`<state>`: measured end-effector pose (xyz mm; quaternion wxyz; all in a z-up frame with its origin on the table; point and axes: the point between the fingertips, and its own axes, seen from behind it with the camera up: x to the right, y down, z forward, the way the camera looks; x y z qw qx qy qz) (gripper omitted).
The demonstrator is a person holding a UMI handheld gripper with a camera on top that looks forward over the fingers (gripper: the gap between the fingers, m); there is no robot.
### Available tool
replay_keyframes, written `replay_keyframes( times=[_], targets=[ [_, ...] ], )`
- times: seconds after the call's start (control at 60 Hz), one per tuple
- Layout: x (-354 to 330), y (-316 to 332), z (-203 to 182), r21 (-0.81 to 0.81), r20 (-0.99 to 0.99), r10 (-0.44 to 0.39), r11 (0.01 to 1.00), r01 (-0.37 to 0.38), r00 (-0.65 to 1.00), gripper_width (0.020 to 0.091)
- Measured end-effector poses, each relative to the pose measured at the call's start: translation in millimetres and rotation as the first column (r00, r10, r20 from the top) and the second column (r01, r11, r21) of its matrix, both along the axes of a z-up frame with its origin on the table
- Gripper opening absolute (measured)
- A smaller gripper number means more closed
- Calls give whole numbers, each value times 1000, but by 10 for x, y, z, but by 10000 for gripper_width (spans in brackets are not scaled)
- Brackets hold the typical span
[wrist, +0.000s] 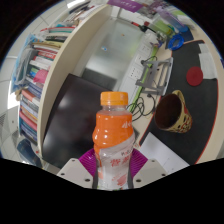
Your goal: Pour water
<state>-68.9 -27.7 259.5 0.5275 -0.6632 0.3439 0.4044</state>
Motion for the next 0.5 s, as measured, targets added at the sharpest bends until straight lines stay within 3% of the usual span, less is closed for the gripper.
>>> replay_keyframes(
  times=[0.25,0.5],
  targets=[
    [42,252,16,-96,-412,25,993,-71,911,399],
    [172,269,-102,-166,-644,-60,984,-63,763,402]
  ],
)
